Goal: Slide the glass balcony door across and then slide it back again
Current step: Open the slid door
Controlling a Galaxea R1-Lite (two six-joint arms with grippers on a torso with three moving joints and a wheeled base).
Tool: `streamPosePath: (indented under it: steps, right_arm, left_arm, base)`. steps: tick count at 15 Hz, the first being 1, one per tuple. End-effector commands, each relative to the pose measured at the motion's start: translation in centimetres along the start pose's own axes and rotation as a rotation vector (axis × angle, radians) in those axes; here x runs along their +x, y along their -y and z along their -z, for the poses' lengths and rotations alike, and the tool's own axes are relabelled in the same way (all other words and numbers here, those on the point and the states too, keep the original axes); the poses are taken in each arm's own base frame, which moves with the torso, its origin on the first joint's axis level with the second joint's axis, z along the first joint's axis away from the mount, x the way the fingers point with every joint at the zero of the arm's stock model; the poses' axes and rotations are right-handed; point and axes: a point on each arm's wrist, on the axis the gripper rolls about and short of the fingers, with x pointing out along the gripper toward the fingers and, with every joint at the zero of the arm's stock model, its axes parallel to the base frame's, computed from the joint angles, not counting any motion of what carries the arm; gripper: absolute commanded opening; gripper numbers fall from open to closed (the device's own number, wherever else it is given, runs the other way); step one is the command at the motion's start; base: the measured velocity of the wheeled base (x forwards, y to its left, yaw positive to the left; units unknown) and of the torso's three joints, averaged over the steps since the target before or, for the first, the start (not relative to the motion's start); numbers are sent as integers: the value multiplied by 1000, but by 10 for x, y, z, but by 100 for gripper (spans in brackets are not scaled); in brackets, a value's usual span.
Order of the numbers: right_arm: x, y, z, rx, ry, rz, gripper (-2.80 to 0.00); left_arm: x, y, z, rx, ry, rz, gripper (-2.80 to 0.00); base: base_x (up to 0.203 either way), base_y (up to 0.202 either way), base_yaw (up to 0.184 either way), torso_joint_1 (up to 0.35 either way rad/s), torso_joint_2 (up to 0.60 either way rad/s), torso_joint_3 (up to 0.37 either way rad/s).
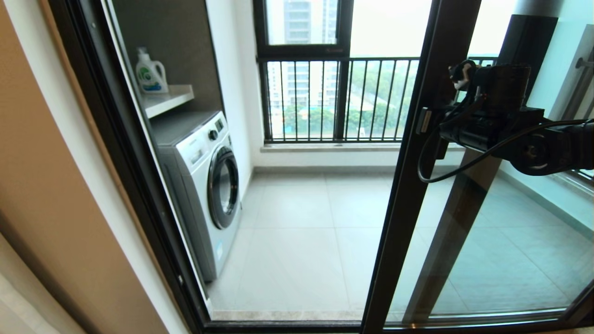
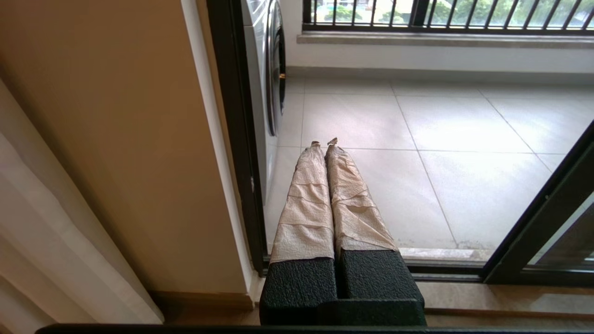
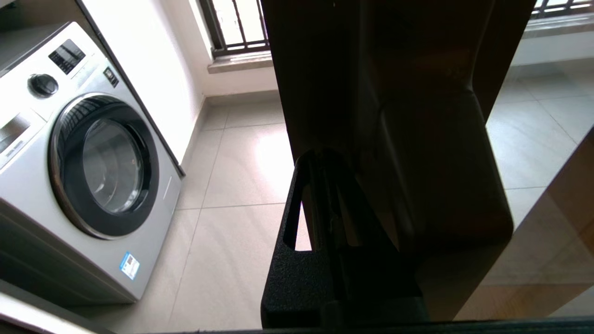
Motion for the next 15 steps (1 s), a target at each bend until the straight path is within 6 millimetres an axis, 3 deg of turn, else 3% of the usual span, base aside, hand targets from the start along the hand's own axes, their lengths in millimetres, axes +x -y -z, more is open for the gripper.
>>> streamPosePath:
  steps: [1, 5, 15]
  right_arm:
    - [-5, 9, -1, 3, 6, 7, -280]
    - [-12, 35, -9, -3, 21, 27, -280]
    - [-20, 69, -18, -7, 38, 59, -280]
  left_arm:
    - [0, 0, 0, 0, -1, -1, -280]
    - [0, 0, 0, 0, -1, -1, -280]
    - [0, 0, 0, 0, -2, -1, -280]
  base:
    - [0, 0, 0, 0, 0, 0]
    - [0, 0, 0, 0, 0, 0]
    - [0, 0, 0, 0, 0, 0]
